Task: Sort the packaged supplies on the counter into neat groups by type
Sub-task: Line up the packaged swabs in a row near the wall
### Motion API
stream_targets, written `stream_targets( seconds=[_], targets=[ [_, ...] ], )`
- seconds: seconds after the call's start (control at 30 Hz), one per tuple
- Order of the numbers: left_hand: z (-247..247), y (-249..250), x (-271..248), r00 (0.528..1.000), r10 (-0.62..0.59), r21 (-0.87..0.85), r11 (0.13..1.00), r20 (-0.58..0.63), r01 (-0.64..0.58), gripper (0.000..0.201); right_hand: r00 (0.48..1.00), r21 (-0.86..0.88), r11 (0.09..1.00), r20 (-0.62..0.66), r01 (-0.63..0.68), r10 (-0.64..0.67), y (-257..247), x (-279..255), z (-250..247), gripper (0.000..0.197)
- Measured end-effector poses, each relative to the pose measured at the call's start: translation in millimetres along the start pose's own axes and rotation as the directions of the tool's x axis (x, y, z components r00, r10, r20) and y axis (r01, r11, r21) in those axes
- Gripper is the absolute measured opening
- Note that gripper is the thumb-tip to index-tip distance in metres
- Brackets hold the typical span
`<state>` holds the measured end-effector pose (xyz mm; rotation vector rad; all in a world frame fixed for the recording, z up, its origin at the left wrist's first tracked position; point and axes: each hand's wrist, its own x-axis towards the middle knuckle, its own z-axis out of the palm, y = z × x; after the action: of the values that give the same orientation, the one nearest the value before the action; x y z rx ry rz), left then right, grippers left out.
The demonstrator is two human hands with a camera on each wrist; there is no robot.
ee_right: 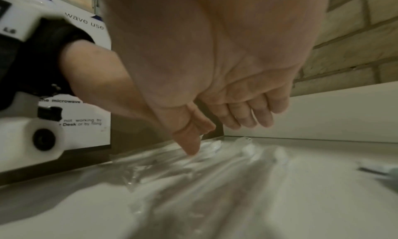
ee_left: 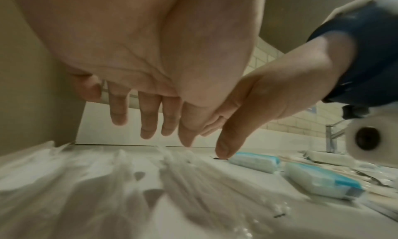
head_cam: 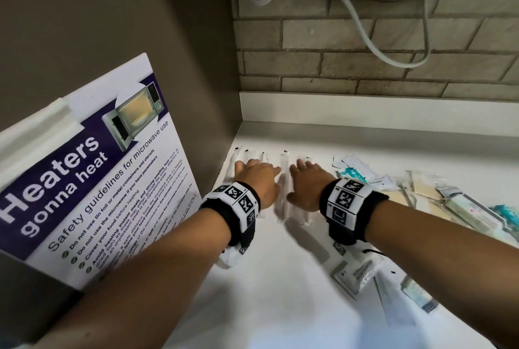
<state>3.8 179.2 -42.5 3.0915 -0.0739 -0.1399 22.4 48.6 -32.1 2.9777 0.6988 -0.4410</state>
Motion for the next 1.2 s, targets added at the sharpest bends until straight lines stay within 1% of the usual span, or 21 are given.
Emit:
stream_targets(
  seconds=[0.1, 0.17, 0.23, 0.3, 0.4, 0.5, 0.6, 0.8, 0.87, 1.0, 1.07, 1.2],
  targets=[
    [7, 15, -2, 0.992, 0.092, 0.025, 0.995, 0.092, -0.094, 0.057, 0.994, -0.019, 0.996, 0.058, -0.091, 0.092, 15, -7, 1, 0.069],
    [12, 23, -2, 0.983, 0.118, 0.066, 0.99, 0.139, -0.128, 0.057, 0.986, -0.021, 0.994, 0.127, -0.107, 0.109, 18, -10, 4, 0.069],
    [15, 26, -1, 0.977, 0.125, 0.11, 0.983, 0.17, -0.144, 0.054, 0.979, -0.009, 0.994, 0.17, -0.112, 0.112, 17, -12, 7, 0.074],
    [15, 26, -1, 0.978, 0.119, 0.133, 0.981, 0.174, -0.143, 0.052, 0.976, 0.015, 0.993, 0.185, -0.117, 0.113, 14, -13, 7, 0.073],
    [13, 23, -2, 0.98, 0.101, 0.141, 0.982, 0.173, -0.126, 0.054, 0.972, 0.049, 0.992, 0.213, -0.117, 0.104, 10, -10, 7, 0.073],
    [10, 17, -2, 0.978, 0.081, 0.139, 0.984, 0.19, -0.109, 0.057, 0.975, 0.063, 0.992, 0.202, -0.109, 0.095, 8, -7, 6, 0.077],
    [8, 14, -4, 0.978, 0.073, 0.133, 0.986, 0.194, -0.1, 0.057, 0.979, 0.071, 0.992, 0.183, -0.101, 0.087, 7, -4, 6, 0.076],
    [7, 15, -3, 0.981, 0.038, 0.16, 0.985, 0.19, -0.069, 0.057, 0.979, 0.092, 0.992, 0.191, -0.091, 0.072, 11, -2, 6, 0.075],
    [7, 15, -2, 0.981, 0.027, 0.169, 0.984, 0.19, -0.06, 0.056, 0.979, 0.094, 0.992, 0.191, -0.087, 0.068, 12, 0, 7, 0.072],
    [7, 17, -2, 0.983, 0.041, 0.16, 0.985, 0.179, -0.071, 0.053, 0.978, 0.094, 0.993, 0.201, -0.078, 0.058, 14, 3, 10, 0.071],
    [8, 16, -1, 0.983, 0.047, 0.151, 0.986, 0.178, -0.074, 0.052, 0.978, 0.083, 0.995, 0.204, -0.063, 0.045, 14, 5, 12, 0.067],
    [7, 15, -2, 0.982, 0.044, 0.152, 0.986, 0.182, -0.072, 0.054, 0.978, 0.075, 0.996, 0.207, -0.05, 0.033, 15, 8, 14, 0.063]
  ],
)
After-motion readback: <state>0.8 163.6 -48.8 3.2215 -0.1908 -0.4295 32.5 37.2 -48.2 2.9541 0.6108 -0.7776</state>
